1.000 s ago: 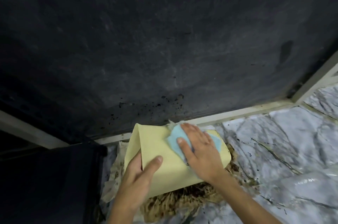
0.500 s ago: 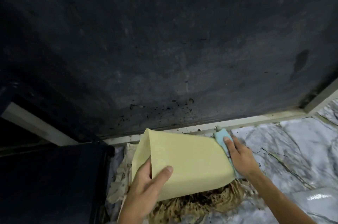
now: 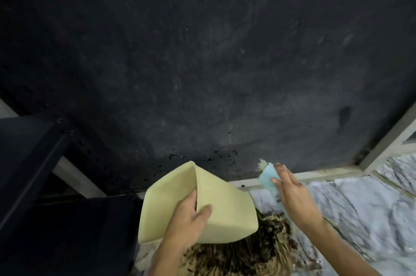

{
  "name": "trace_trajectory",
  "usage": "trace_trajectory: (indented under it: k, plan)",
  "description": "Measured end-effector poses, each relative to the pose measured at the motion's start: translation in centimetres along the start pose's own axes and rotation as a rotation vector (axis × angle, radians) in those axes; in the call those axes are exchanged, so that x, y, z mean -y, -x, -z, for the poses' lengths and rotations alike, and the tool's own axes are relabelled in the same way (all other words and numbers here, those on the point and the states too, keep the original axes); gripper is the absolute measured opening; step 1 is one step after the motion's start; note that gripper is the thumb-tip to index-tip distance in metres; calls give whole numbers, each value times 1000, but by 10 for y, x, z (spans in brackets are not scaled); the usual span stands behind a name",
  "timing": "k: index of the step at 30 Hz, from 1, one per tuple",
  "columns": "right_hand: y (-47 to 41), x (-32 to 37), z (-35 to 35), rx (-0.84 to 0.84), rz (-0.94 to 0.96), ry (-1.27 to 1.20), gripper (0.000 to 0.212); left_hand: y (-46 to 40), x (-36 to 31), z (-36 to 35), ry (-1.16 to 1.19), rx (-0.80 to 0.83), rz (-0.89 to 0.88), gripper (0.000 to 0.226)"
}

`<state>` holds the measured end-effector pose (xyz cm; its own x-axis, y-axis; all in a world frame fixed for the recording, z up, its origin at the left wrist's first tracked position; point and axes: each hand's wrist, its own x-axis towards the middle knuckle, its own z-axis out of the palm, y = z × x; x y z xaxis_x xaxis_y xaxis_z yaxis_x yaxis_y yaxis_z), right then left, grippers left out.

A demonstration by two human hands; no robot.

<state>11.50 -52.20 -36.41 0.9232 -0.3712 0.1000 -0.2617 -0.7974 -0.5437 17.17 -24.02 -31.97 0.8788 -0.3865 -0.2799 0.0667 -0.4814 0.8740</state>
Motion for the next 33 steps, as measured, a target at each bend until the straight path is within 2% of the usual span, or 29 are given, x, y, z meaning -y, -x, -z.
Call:
trace_trajectory:
  k: [5,8,11,13,16,23,29,31,32,33]
  plan:
    - [-1,45,28,-76,49,-30,41,-7,-35,-48,-366,110,-82,49]
    - [2,58,44,-120,33,-138,41,-5,-50,-61,-562,205,-142,44]
    - [7,59,58,-197,9,-156,40,-1,-52,-52,-746,234,-203,35]
    - [11,57,63,-218,4,-184,40,4,-49,-40,-821,234,-260,33]
    - [18,52,64,-210,9,-225,41,9,-45,-26,-927,267,-328,48]
    - [31,53,59,-183,-7,-230,45,19,-30,-1,-1131,462,-320,57]
    - [39,70,67,-140,7,-259,47,39,-29,12,-1141,475,-285,50]
    - [41,80,73,-115,30,-266,44,44,-36,25,-1021,388,-183,41]
    - [42,86,76,-105,51,-254,42,49,-38,34,-938,329,-141,43]
    - [43,92,78,-100,70,-235,40,56,-42,45,-860,277,-132,54]
